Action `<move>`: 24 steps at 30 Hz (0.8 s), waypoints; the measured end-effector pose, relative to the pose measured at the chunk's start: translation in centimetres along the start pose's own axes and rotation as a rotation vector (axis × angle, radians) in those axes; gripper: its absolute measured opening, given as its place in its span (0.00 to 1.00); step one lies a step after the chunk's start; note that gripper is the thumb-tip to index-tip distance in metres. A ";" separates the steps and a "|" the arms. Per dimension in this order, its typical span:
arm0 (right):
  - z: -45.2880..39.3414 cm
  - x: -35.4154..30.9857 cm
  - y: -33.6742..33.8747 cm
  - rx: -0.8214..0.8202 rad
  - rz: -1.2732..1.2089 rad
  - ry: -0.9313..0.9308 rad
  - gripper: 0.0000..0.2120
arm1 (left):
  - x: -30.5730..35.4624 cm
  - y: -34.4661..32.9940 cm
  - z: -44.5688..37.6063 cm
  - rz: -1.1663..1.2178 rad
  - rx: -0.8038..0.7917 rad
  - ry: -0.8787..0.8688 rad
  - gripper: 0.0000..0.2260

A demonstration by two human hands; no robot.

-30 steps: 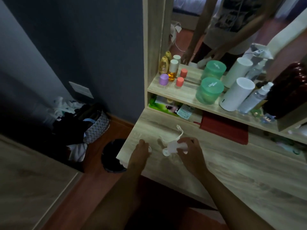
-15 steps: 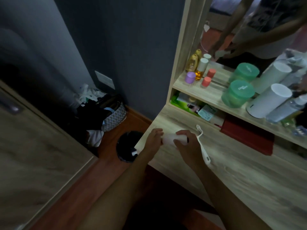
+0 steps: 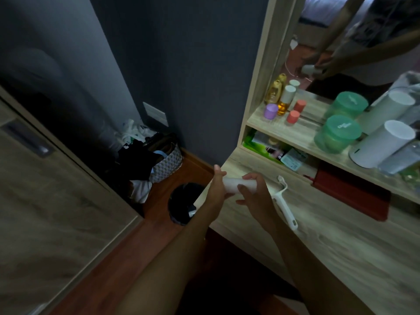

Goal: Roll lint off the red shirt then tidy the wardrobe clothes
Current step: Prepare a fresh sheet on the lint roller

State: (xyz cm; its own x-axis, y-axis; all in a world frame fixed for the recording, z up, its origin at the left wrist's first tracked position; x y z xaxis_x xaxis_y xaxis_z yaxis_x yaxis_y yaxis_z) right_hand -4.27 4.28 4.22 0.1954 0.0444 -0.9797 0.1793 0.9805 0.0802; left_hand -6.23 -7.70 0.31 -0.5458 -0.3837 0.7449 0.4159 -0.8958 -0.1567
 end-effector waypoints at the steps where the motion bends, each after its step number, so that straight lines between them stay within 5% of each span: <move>1: -0.1 0.0 0.2 0.006 0.012 -0.006 0.20 | 0.0 0.1 0.2 0.031 0.000 0.009 0.29; 7: -0.6 -0.4 0.7 0.010 0.090 0.096 0.18 | 0.5 -0.3 0.4 0.152 0.001 0.041 0.33; 10: -0.7 -0.5 0.7 0.060 0.069 0.110 0.22 | 1.1 -0.7 0.9 0.170 0.020 0.055 0.18; 13: -0.7 -0.1 1.0 0.138 0.065 0.114 0.16 | 1.5 -1.0 0.9 0.196 0.025 0.056 0.10; 20: -0.3 -1.6 0.8 0.187 0.256 0.399 0.14 | 2.4 -0.7 1.4 0.071 0.091 -0.076 0.15; 24: -0.6 -1.4 0.2 0.187 0.192 0.360 0.14 | 2.8 -0.8 1.5 -0.023 0.070 -0.130 0.19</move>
State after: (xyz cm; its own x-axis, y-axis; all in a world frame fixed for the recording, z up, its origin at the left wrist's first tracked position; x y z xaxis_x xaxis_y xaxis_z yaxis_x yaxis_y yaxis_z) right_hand -5.13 4.53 5.49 -0.1002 0.3182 -0.9427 0.3499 0.8982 0.2660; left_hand -7.02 -7.76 3.50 -0.4587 -0.3263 0.8265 0.4566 -0.8845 -0.0958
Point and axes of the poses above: each hand's wrist, its own z-axis away from the middle knuckle, its own y-axis out of the back of the hand, x = y × z, the point moved 6 cm from there along -z, towards the middle knuckle, and after that the axes turned 10 degrees about x, right-handed, at the moved point
